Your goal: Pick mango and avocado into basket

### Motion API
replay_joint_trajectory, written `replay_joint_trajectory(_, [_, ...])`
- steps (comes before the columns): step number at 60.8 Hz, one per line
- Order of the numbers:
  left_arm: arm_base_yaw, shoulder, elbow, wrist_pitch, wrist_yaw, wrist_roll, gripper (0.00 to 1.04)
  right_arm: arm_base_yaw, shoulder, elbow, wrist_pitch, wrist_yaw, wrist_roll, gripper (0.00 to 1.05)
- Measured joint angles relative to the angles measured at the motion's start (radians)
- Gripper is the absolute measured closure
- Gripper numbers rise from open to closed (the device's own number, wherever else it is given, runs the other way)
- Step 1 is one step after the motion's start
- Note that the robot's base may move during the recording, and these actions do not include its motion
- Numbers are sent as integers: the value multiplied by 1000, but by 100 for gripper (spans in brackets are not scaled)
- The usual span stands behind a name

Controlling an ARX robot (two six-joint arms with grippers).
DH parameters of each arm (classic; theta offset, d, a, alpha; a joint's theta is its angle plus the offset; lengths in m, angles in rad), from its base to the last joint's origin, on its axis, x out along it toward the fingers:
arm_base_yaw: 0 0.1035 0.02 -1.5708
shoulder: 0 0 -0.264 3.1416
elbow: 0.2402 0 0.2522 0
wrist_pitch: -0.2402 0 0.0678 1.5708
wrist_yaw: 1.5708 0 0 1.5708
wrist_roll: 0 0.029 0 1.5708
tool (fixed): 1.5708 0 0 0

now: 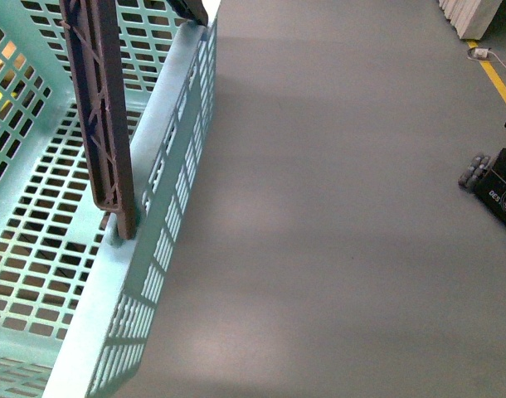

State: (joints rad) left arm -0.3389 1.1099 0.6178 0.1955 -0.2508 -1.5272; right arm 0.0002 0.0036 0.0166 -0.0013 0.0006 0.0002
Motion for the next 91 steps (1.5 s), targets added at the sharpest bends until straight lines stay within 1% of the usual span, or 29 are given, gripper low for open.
replay_joint_trajectory(45, [-3, 0, 0, 0, 1, -2, 91, 0, 0, 0, 0, 3, 0, 9])
replay_joint_trajectory(52, [-8, 0, 0, 0, 20, -7, 91, 0, 0, 0, 0, 3, 0, 9])
replay_joint_trajectory(64, [-7, 0, 0, 0, 3, -5, 91, 0, 0, 0, 0, 4, 0, 9])
replay_joint_trajectory(91, [-5, 1, 0, -1, 3, 0, 91, 0, 0, 0, 0, -1, 0, 9])
